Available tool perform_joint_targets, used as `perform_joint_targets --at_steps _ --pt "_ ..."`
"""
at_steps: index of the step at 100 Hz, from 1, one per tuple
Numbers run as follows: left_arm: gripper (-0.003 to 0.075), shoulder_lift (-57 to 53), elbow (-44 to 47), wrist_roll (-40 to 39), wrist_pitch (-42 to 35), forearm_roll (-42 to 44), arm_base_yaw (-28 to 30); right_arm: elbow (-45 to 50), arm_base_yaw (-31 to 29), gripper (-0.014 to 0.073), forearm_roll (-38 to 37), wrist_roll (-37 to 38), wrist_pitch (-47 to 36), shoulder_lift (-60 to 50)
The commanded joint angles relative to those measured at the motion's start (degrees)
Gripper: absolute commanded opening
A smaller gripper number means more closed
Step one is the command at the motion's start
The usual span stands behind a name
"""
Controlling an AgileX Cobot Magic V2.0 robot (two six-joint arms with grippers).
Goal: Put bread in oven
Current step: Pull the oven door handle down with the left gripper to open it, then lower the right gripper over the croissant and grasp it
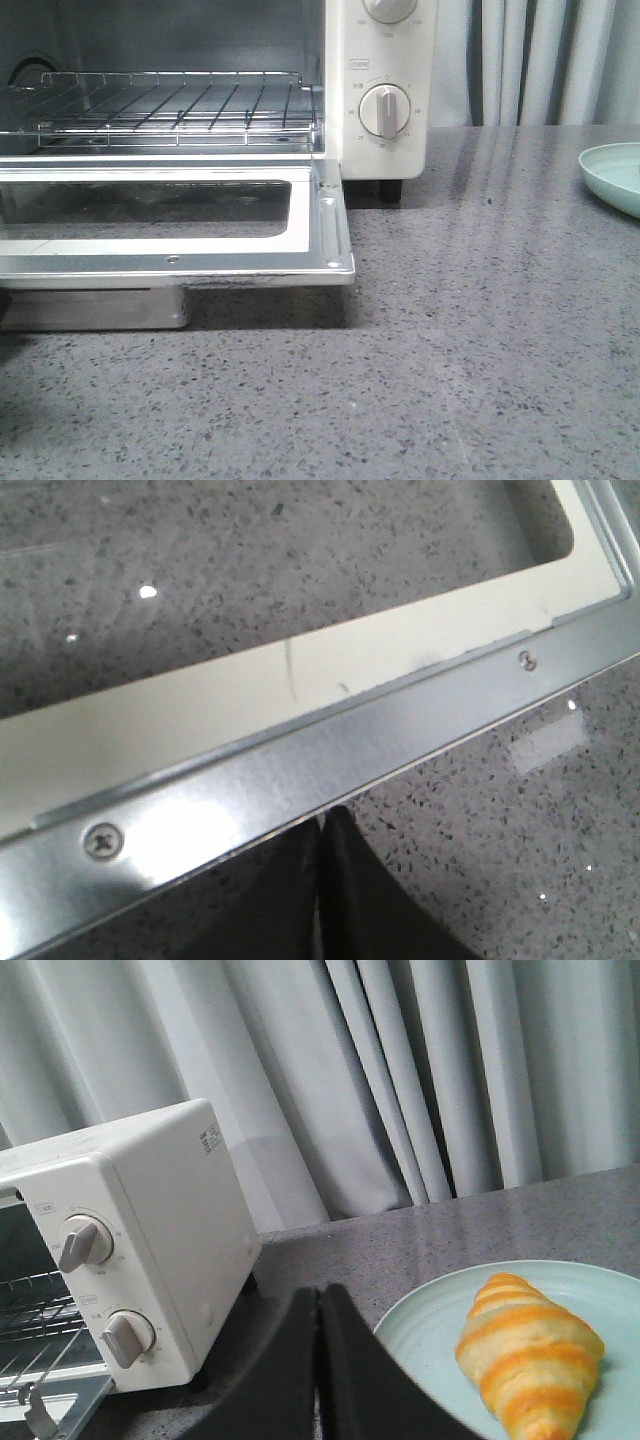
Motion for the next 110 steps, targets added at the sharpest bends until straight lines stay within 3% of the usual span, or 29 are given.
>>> perform_joint_targets --at_steps 1,25,37,62,79,99,110 --pt "-0.0022 -0.4 -2.1 -0.2 -5.3 -1.6 0.4 -1.9 -0.4 -0.0069 0.0 -0.3 -5.0 1.0" --pt "-0.0022 -1.4 -2.1 -0.3 -1.0 -1.6 0.4 -5.8 -0.4 -0.0069 -2.2 -0.3 -3.4 1.3" --pt "-0.0022 -3.3 -2.1 -1.7 1.5 -1.6 0.4 -11.0 -0.4 -0.0069 -7.1 -0.3 4.8 4.2" --pt "-0.0022 -7.6 -2.1 -4.5 4.7 -1.0 0.5 -23.6 -0.4 -0.0069 -7.4 -0.3 18.3 14.1" --pt "-0.0022 -14.9 -2.1 -4.5 0.8 -1.0 0.5 -31.0 -0.4 -0.0069 -7.6 -0.3 30.5 23.5" --pt "-0.0022 -26.0 -2.1 -4.5 -3.6 -1.0 0.5 -35.8 -0.4 -0.0065 -13.3 1.5 35.4 35.8" --pt "-0.0021 -32.1 -2.1 -4.5 -5.4 -1.0 0.5 -39.8 -0.4 0.0025 -14.3 1.5 38.1 43.0"
